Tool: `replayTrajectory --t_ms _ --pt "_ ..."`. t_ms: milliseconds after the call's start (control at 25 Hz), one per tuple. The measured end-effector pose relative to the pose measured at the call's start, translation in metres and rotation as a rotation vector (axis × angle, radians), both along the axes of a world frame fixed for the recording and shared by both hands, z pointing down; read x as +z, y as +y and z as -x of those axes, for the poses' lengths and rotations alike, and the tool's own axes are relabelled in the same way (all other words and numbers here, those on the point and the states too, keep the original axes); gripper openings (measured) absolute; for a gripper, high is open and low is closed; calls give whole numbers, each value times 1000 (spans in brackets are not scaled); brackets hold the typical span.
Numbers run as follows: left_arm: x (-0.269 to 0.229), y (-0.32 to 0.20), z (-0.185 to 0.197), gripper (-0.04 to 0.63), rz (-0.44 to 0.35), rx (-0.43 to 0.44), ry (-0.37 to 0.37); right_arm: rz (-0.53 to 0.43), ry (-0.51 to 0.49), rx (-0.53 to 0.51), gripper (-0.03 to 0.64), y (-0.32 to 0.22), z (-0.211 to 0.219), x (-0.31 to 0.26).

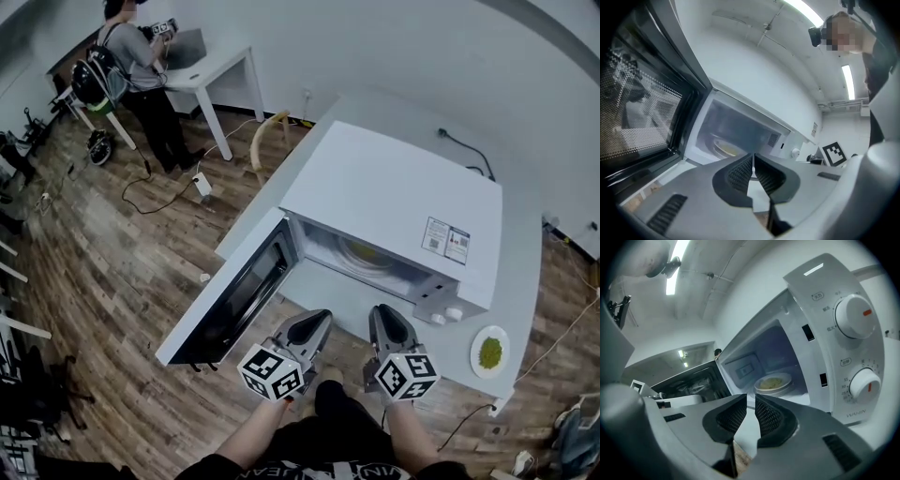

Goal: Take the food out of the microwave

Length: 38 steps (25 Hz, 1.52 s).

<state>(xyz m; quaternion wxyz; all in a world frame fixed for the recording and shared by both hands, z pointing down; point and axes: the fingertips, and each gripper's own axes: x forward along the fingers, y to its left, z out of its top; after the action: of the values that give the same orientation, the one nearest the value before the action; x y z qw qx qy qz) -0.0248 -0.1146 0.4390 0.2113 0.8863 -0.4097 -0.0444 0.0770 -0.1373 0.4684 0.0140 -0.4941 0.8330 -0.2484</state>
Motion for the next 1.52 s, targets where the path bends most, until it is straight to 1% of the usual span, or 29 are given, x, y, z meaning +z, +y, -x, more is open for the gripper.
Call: replayTrajectory --t_ms 120,200,400,560,720,880,1120,1280,1520 --pt "3 -16 -9 20 -9 14 -13 7 7 24 64 -16 1 4" --pt "4 -25 -14 20 -21 22 -23 -7 48 24 64 -25 4 6" --pt "14 -43 -18 20 -31 29 -29 -63 232 41 64 -47 9 11" --pt "25 -48 -20 20 -17 62 -25 -100 402 75 64 -67 9 15" --pt "33 -57 -18 20 -10 92 -32 -138 572 79 64 -84 13 15" --pt "36 -62 -18 20 -7 121 -33 -114 696 79 66 -93 12 26" --pt "37 -64 -14 20 7 122 0 -76 843 32 67 -106 14 37" --pt "38 -62 -10 20 16 123 2 -39 912 3 71 -108 17 44" --pt "38 -63 -7 20 17 122 9 -43 920 0 69 -112 14 45"
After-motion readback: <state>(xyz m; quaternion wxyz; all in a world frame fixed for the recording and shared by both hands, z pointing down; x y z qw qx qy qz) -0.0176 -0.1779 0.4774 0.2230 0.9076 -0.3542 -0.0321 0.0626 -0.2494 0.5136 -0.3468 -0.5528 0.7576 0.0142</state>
